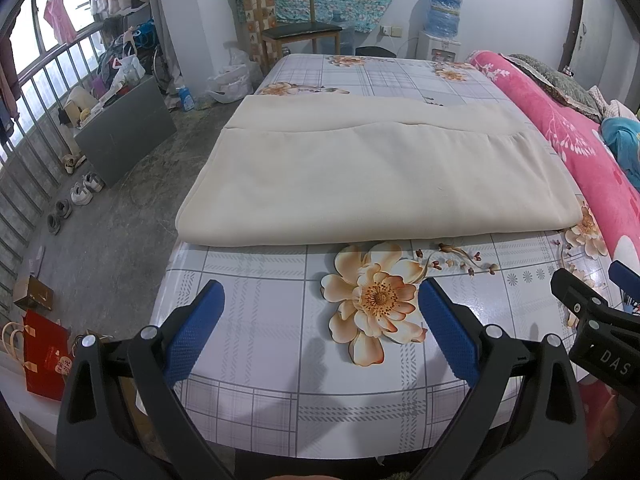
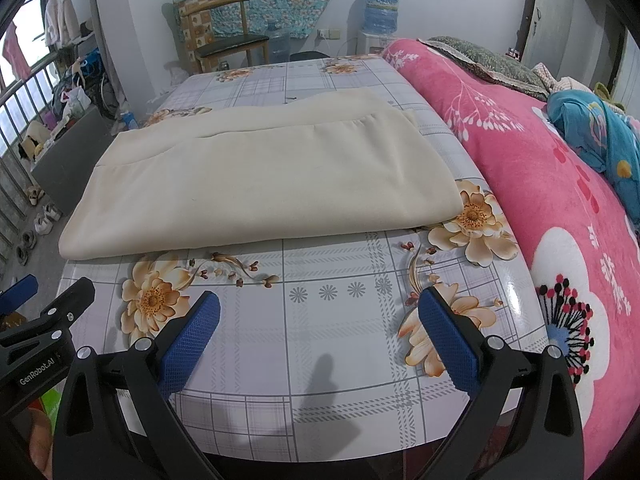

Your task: Fold large clothes

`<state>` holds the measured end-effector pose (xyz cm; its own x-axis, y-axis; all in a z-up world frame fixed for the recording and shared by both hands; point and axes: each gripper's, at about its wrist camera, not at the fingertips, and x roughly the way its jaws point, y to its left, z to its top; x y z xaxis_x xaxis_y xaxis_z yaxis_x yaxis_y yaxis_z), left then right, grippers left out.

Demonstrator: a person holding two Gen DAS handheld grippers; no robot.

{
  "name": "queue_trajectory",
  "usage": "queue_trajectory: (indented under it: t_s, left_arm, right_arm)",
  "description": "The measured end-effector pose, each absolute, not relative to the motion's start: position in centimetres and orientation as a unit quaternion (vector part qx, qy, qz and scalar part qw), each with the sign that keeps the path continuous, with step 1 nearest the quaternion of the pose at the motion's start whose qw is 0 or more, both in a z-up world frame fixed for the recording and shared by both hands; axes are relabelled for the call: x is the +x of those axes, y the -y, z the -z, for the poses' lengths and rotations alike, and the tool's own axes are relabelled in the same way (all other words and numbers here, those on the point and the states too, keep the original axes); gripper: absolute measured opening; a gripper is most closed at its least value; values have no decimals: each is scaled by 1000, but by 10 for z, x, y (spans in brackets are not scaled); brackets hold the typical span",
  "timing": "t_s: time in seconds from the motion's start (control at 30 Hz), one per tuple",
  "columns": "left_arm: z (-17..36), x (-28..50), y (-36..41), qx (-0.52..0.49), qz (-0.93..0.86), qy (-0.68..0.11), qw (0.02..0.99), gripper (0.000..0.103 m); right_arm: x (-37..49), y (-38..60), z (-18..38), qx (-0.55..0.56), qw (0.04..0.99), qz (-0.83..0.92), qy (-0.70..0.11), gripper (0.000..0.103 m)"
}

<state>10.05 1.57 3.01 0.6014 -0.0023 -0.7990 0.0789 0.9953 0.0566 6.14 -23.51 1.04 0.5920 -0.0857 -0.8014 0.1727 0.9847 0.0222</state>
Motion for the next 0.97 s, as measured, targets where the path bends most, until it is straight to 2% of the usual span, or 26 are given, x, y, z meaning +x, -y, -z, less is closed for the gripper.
queue_trajectory:
  t_s: [0.97]
  left_arm:
    - [-31, 102, -14, 42, 26, -445, 894, 94]
  right_arm:
    - [61, 236, -11, 49, 891, 73, -446, 97]
